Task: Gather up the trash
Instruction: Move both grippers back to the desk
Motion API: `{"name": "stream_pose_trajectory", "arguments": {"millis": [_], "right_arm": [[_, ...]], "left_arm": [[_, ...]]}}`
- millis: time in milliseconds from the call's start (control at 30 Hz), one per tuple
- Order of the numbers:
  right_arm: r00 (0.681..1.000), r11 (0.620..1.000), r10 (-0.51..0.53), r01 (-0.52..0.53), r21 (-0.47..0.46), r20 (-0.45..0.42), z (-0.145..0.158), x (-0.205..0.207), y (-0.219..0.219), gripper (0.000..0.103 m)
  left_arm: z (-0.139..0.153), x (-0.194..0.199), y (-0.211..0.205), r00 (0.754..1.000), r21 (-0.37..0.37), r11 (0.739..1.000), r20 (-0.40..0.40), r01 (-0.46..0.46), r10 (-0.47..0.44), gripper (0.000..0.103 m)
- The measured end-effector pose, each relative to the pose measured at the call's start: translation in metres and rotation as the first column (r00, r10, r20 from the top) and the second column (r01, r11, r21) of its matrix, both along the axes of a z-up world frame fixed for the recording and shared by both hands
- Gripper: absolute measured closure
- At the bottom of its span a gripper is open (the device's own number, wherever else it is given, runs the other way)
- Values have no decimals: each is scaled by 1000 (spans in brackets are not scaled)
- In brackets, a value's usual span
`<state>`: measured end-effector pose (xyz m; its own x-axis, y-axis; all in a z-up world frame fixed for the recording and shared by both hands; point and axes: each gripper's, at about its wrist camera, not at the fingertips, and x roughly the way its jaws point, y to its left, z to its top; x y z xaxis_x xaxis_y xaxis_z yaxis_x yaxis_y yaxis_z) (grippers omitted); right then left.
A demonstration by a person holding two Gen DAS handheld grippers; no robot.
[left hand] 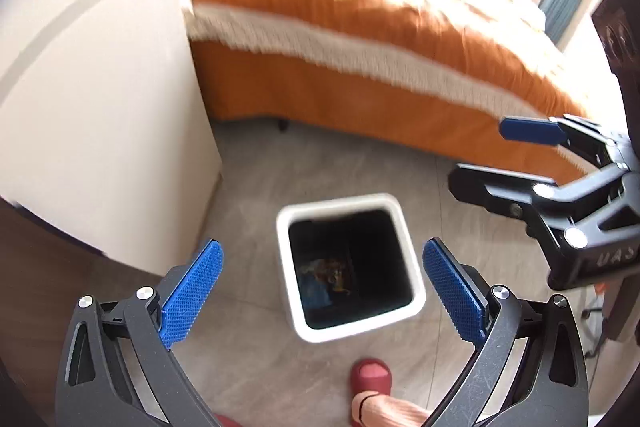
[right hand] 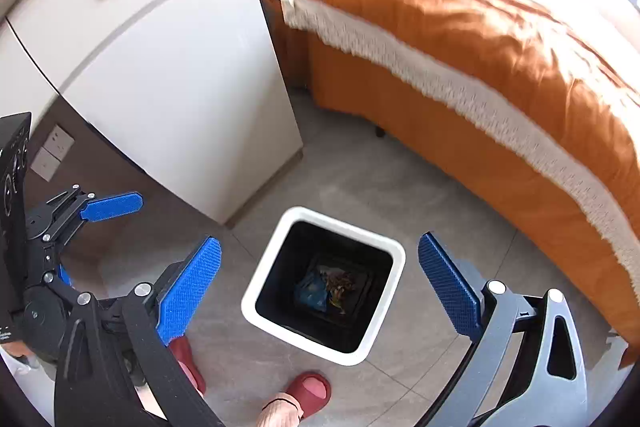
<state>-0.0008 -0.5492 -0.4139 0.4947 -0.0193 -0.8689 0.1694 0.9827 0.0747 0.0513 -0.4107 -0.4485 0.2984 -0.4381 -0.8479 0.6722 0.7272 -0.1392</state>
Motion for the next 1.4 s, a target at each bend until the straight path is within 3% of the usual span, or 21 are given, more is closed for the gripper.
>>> {"name": "stream_pose_trajectory", "arguments": {"millis": [233, 433, 533, 733, 800, 900, 1033, 1167, 1300, 1400], "right_arm": [[990, 999, 16, -12, -32, 138, 111, -3, 24, 4], [956, 994, 106, -97, -48, 273, 195, 5, 64, 4], [927, 985, 175, -164, -59, 331, 232, 19, 91, 4], [862, 952, 298, -296, -70, 411, 288, 56, 155, 4], [843, 944, 324, -319, -85, 430, 302, 72, 184, 4], [819, 928, 357, -368, -67, 448, 315, 94, 223, 4], [788, 895, 430, -436, -93, 440, 322, 128, 272, 4], [774, 877, 466, -467, -109, 428, 318, 163, 308, 4], [787, 876, 472, -471, -109, 397, 303, 193, 327, 4], [801, 881, 465, -459, -113, 376, 289, 210, 335, 4]], "left_arm": [[114, -1, 20, 991, -42, 998, 120, -49, 54, 5], [201, -5, 60, 967, -96, 985, 201, -140, 157, 5], [238, -4, 92, 939, -110, 971, 253, -212, 233, 5], [301, 14, 180, 858, -130, 922, 336, -365, 387, 5], [318, 24, 216, 828, -136, 899, 352, -416, 436, 5], [338, 42, 268, 759, -142, 851, 396, -506, 517, 5], [352, 66, 344, 654, -164, 754, 404, -636, 640, 5], [353, 85, 401, 565, -153, 665, 409, -731, 716, 5], [341, 102, 436, 531, -141, 603, 349, -785, 772, 5], [328, 120, 450, 544, -110, 598, 309, -794, 780, 5]]}}
